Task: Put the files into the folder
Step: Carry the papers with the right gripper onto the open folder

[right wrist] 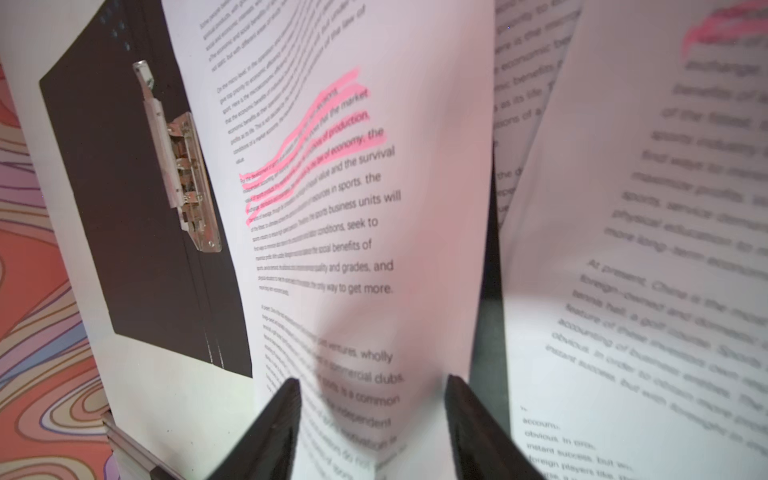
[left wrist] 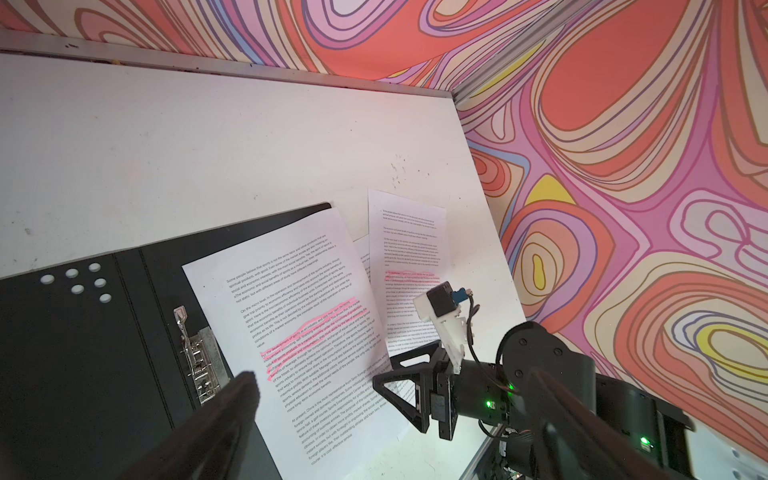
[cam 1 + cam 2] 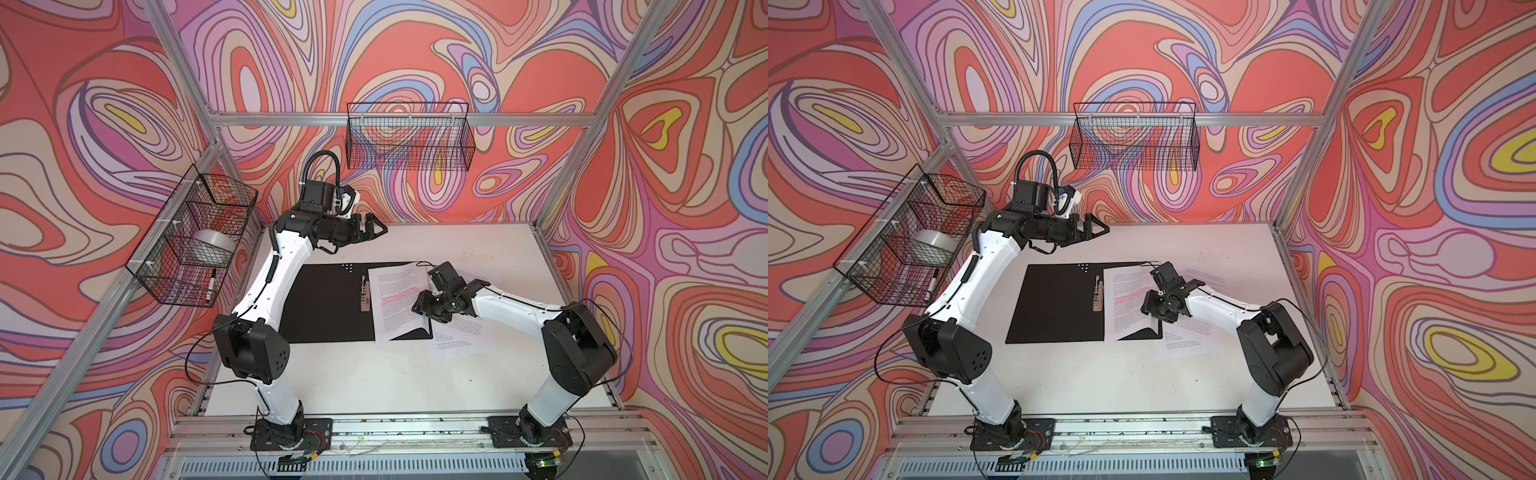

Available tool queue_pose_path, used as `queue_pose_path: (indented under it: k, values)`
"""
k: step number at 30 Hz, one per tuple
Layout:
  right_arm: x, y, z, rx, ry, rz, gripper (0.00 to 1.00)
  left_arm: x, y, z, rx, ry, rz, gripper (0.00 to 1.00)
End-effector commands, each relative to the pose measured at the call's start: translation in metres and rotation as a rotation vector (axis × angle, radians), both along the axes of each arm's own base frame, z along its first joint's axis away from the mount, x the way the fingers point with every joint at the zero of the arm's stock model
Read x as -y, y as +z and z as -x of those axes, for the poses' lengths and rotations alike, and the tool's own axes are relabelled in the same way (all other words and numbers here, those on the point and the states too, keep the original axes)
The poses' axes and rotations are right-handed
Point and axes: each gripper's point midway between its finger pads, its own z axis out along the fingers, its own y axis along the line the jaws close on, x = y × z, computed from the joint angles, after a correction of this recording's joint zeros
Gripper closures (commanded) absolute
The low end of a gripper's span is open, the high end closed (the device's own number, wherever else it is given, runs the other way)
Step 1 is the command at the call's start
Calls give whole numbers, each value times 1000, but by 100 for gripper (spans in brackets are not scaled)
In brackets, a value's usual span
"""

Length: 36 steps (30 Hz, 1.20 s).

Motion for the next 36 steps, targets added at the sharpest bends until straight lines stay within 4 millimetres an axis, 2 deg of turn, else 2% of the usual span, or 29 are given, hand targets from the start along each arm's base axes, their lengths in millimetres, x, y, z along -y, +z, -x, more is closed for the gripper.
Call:
queue_pose_path:
  k: [1,8,12,16,17,21,25,27,36]
  values:
    - [21,-7,9,-17,-15,152,32,-1,-10,3,-40,-19,-14,0]
    - [30,10,14,35,-40,197,33,-4,-21,7,-66,-15,-34,1]
    - [17,5,25,9,-33,97,43,-7,-33,25,-86,-32,-45,2]
    - [-7,-1,30,-7,4,-7,62,-20,-45,48,-11,-24,-94,1]
    - [-12,-3,31,-13,16,-24,64,-23,-49,51,-9,-25,-118,1]
    - [-31,-22,40,-57,71,-28,65,-36,-65,62,-35,-19,-206,2]
    - [-39,-35,43,-76,101,9,66,-42,-79,67,-60,-10,-241,2]
    - [-39,-50,43,-95,100,34,65,-44,-84,67,-72,0,-249,2]
    - [-48,-66,34,-106,108,53,63,-41,-82,70,-74,-2,-215,2]
